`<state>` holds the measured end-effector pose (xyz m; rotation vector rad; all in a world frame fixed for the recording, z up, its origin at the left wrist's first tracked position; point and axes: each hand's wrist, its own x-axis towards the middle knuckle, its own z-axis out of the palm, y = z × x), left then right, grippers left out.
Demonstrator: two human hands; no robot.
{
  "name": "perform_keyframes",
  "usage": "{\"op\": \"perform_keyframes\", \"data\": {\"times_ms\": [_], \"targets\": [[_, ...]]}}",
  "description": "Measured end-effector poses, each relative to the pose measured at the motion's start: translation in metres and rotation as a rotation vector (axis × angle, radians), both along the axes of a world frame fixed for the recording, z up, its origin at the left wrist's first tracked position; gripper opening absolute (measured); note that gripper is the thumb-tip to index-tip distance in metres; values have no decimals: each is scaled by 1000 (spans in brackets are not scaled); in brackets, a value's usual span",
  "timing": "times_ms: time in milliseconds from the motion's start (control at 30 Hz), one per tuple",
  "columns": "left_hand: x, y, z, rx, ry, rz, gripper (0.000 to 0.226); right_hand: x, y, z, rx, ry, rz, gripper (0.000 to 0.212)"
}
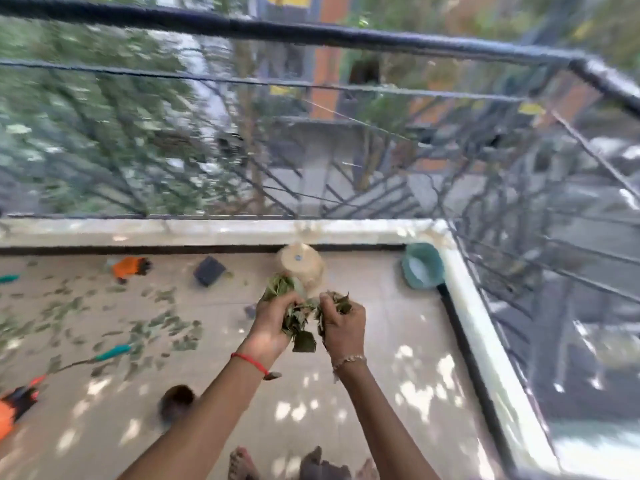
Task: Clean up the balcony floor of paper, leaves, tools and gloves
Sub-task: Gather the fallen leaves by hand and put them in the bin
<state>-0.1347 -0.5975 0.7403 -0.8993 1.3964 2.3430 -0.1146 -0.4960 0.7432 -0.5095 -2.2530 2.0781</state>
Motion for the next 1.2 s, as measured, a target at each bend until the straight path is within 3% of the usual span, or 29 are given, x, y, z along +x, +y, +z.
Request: {"op": "perform_keyframes", "data": {"times_ms": [100,133,167,233,267,333,400,433,533,633,733,967,1200], "targets": [[6,87,-20,26,-17,-86,22,22,86,-6,122,15,-131,45],[10,112,-35,16,0,-127,14,30,114,-1,-47,-77,-116,43],[14,142,-57,21,39,-221,7,40,148,1,-88,-119,-109,34],[21,193,-94,230,-3,-473,32,58,204,-1,-45,-159,-258,19],[35,226,-95,221,59,-590,37,73,229,-4,0,-123,-367,20],[53,287,-68,448,-92,-570,25,99,276,-17,101,-141,-599,32],[77,347,-47,252,-66,-447,34,124,313,-18,90,-193,-674,40],[84,370,-48,235,-147,-446,36,137,330,-19,107,-196,-709,43],[107,410,-61,85,-312,-688,30,166,369,-24,76,-225,-842,46],[127,438,-76,47,-331,-803,20,187,394,-39,49,-235,-971,48],[144,463,-101,-12,-328,-897,24,208,409,-64,-22,-254,-1132,44],[192,521,-195,-188,-455,-974,11,263,459,-151,-143,-381,-1442,23],[251,617,-326,-164,-616,-1053,29,307,545,-304,-54,-699,-1399,15]]}}
